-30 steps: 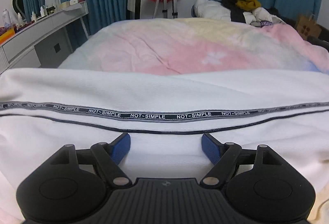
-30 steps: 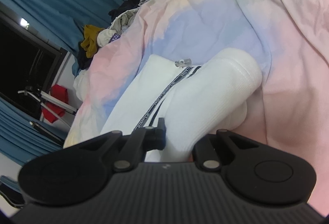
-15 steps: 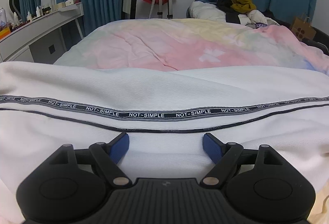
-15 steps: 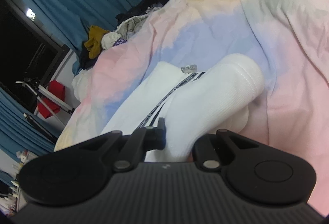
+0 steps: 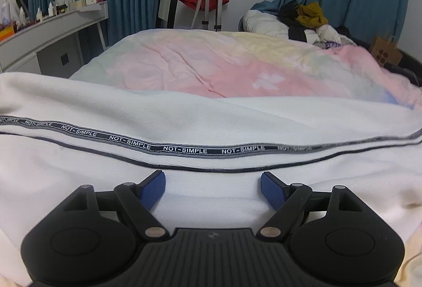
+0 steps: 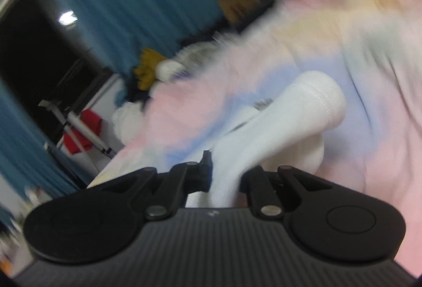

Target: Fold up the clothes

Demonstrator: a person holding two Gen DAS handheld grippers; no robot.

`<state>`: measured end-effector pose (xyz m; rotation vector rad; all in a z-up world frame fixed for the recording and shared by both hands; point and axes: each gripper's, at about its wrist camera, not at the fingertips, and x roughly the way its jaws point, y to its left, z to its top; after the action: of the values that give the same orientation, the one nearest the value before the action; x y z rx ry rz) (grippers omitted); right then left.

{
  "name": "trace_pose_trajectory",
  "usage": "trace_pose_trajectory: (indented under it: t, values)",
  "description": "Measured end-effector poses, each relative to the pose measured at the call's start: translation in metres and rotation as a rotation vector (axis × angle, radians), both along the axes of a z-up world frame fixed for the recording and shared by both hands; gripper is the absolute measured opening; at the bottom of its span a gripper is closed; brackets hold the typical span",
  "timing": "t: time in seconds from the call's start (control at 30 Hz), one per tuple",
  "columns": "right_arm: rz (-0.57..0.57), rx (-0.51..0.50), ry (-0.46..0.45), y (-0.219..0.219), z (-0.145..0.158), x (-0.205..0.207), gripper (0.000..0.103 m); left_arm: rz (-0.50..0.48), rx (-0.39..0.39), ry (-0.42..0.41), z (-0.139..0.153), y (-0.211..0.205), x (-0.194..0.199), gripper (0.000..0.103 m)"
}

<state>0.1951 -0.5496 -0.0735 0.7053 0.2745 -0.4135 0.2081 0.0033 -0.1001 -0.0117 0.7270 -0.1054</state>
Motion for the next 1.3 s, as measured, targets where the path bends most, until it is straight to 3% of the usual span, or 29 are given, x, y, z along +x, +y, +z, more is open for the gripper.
trace_pose_trajectory:
  t: [0.17, 0.27, 0.37, 0.5, 0.57, 0.67, 0.73, 0.93, 1.0, 1.1, 1.17, 1.3]
  values:
    - [0.183, -0.502, -0.131, 0.118, 0.079, 0.000, 0.011, 0.029, -0.215, -0.053, 0.026, 0.027, 0.003, 0.080]
    - [0.406, -0.854, -0.195, 0.222, 0.088, -0.009, 0.011, 0.091, -0.346, -0.135, 0.049, 0.058, -0.003, 0.080]
    - [0.645, -1.140, -0.146, 0.316, 0.045, -0.019, 0.011, 0.163, -0.470, -0.177, 0.061, 0.089, -0.008, 0.081]
    - [1.003, -1.333, 0.026, 0.388, -0.044, -0.036, 0.011, 0.218, -0.584, -0.154, 0.059, 0.117, -0.008, 0.081]
    - [1.088, -1.433, 0.093, 0.405, -0.076, -0.045, 0.011, 0.211, -0.588, -0.120, 0.054, 0.118, -0.004, 0.081]
    - [1.084, -1.378, 0.101, 0.400, -0.068, -0.042, 0.011, 0.165, -0.563, -0.092, 0.048, 0.110, 0.001, 0.081]
    - [1.082, -1.283, 0.107, 0.394, -0.054, -0.038, 0.012, 0.125, -0.551, -0.078, 0.044, 0.101, 0.004, 0.081]
    - [1.015, -1.156, 0.192, 0.398, -0.036, -0.042, 0.019, 0.011, -0.538, -0.035, 0.031, 0.074, 0.010, 0.081]
    - [1.004, -1.100, 0.219, 0.402, -0.032, -0.044, 0.040, -0.015, -0.521, -0.030, 0.029, 0.067, 0.010, 0.081]
    - [0.980, -1.129, 0.210, 0.401, -0.030, -0.058, 0.060, -0.039, -0.487, -0.021, 0.023, 0.053, 0.004, 0.081]
    - [0.987, -1.132, 0.208, 0.398, -0.024, -0.067, 0.062, -0.044, -0.472, -0.015, 0.020, 0.045, 0.003, 0.079]
    - [0.995, -0.939, 0.174, 0.374, 0.000, -0.082, 0.062, -0.057, -0.433, 0.001, 0.014, 0.036, 0.005, 0.077]
